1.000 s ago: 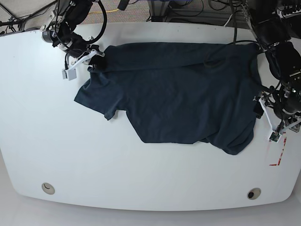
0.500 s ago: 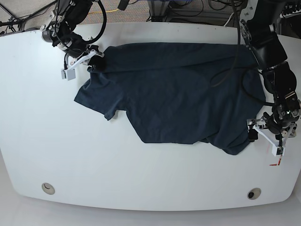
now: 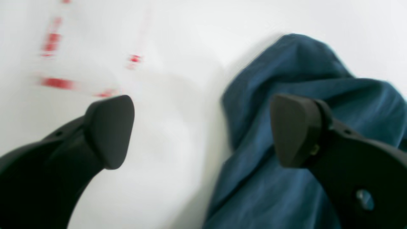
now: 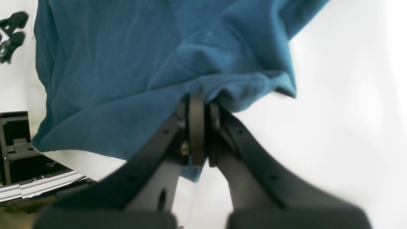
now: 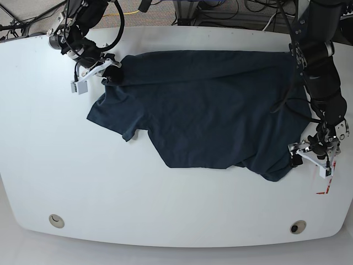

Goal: Fold the T-shirt properly
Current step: 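Move the left gripper along the shirt to its hem corner and grasp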

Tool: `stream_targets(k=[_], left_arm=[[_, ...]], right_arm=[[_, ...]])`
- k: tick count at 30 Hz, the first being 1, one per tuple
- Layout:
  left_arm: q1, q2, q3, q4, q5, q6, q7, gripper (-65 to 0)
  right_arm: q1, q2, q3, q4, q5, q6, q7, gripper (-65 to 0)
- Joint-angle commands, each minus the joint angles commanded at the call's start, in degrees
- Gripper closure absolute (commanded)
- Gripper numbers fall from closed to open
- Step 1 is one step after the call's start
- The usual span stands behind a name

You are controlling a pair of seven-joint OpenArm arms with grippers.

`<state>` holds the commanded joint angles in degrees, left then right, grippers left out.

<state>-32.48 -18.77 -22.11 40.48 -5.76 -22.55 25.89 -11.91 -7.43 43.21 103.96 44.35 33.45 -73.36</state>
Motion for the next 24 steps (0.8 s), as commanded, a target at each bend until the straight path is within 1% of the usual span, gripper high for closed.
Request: stream_targets(k=[2, 4, 7, 10, 14, 15, 16, 18, 21, 23, 24], left_arm=[[-1.1, 0.2, 0.9, -1.6, 0.0, -0.6, -0.1, -65.0], [-1.8, 0.3, 2.3, -2.8, -0.4, -0.5, -0.4, -65.0], [-1.7, 0.4, 3.6, -3.2, -0.2, -0.4, -2.8, -65.0], [-1.6, 1.8, 4.6, -3.3, 0.0, -0.4, -4.3, -65.0], [-1.4, 2.1, 4.6, -3.3, -0.2, -0.4, -4.6, -55.1], [-1.3, 2.1, 4.6, -3.3, -0.3, -0.4, -4.7, -53.1], [-1.3, 2.3, 4.6, -3.7, -0.4, -0.4, -5.3, -52.5], [-1.7, 3.5, 4.6, -5.6, 0.0, -0.4, -7.1, -52.4], [-1.8, 3.5, 4.6, -8.5, -0.1, -0.4, -8.4, -52.5], [-1.8, 3.4, 4.4, -9.4, -0.3, -0.4, -8.4, -55.7], [-1.8, 3.4, 4.3, -9.4, -0.4, -0.4, -8.4, -58.7]], right_arm=[[0.0, 0.0, 0.0, 0.0, 0.0, 0.0, 0.0, 0.0], [0.0, 0.0, 0.0, 0.0, 0.0, 0.0, 0.0, 0.0], [0.0, 0.0, 0.1, 0.0, 0.0, 0.0, 0.1, 0.0], [0.0, 0.0, 0.2, 0.0, 0.0, -0.09, 0.1, 0.0], [-0.3, 0.0, 0.3, 0.0, 0.0, -0.09, 0.1, 0.0], [-0.3, 0.0, 0.3, 0.0, 0.0, -0.09, 0.1, 0.0], [-0.3, 0.0, 0.3, 0.0, 0.0, -0.18, 0.1, 0.0], [-0.1, 0.0, 0.3, 0.0, 0.0, -0.18, 0.1, 0.0], [-0.4, 0.0, 0.3, 0.0, 0.0, -0.18, 0.1, 0.0], [-0.4, 0.0, 0.3, -0.1, 0.0, -0.18, 0.1, 0.0], [-0.4, 0.0, 0.3, -0.2, 0.0, -0.18, 0.1, 0.0]])
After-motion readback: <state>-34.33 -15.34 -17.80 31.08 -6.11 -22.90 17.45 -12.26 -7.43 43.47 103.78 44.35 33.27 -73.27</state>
